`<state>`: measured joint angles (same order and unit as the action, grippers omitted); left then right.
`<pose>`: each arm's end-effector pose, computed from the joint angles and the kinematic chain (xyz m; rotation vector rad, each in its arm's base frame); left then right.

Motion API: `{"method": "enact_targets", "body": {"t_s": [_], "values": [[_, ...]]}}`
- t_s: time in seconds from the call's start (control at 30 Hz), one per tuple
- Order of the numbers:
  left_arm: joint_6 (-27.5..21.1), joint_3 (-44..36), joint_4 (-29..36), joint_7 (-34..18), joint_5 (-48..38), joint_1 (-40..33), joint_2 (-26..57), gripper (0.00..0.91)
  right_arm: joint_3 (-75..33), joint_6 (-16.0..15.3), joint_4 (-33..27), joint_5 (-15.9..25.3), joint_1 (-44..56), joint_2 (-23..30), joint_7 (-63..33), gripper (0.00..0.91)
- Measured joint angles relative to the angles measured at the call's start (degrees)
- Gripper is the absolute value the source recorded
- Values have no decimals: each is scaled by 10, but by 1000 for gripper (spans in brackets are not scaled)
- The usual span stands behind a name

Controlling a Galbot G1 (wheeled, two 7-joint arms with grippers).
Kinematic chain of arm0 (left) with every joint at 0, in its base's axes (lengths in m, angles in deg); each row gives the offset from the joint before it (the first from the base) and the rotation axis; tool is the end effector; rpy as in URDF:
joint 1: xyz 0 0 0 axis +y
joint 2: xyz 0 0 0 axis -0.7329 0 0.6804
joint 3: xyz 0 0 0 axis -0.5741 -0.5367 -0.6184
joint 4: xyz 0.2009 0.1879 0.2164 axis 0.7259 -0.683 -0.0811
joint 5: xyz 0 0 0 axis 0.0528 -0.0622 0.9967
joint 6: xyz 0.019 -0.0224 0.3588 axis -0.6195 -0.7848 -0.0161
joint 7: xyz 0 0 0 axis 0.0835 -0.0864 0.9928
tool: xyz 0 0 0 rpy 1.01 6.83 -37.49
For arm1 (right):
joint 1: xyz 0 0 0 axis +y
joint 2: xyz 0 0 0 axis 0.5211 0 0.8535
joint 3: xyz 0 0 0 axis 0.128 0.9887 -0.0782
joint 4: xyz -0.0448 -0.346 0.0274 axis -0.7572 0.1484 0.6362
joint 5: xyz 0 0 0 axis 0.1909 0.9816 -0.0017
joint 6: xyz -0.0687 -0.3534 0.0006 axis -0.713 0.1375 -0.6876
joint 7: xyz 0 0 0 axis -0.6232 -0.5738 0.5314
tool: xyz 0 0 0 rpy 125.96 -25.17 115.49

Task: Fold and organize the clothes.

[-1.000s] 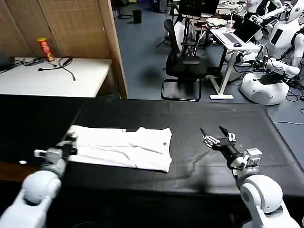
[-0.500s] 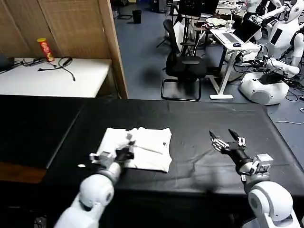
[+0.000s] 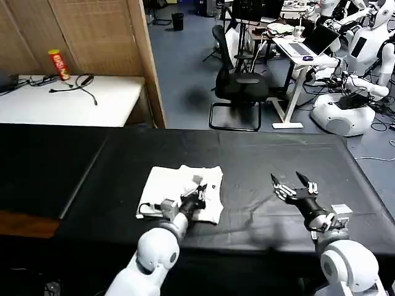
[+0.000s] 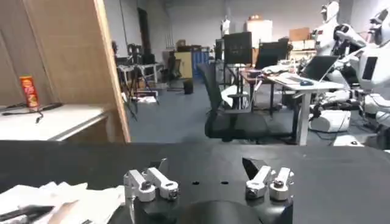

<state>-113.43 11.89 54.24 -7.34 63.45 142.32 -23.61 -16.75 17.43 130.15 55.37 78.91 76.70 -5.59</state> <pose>0.2898 -0.1009 -0.2944 -0.5667 -2.7061 0.2310 0.2340 -0.0940 -0.2144 0.1858 -2.9374 -0.0675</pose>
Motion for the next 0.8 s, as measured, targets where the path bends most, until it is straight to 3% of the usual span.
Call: {"method": "enact_targets", "body": {"t_s": [0.43, 0.8], "values": [[23, -8, 11, 11, -13, 20, -40, 878, 59, -2, -28, 18, -26, -14, 12, 878], [52, 102, 24, 15, -8, 25, 93, 878, 213, 0, -125, 70, -136, -39, 43, 878]]}}
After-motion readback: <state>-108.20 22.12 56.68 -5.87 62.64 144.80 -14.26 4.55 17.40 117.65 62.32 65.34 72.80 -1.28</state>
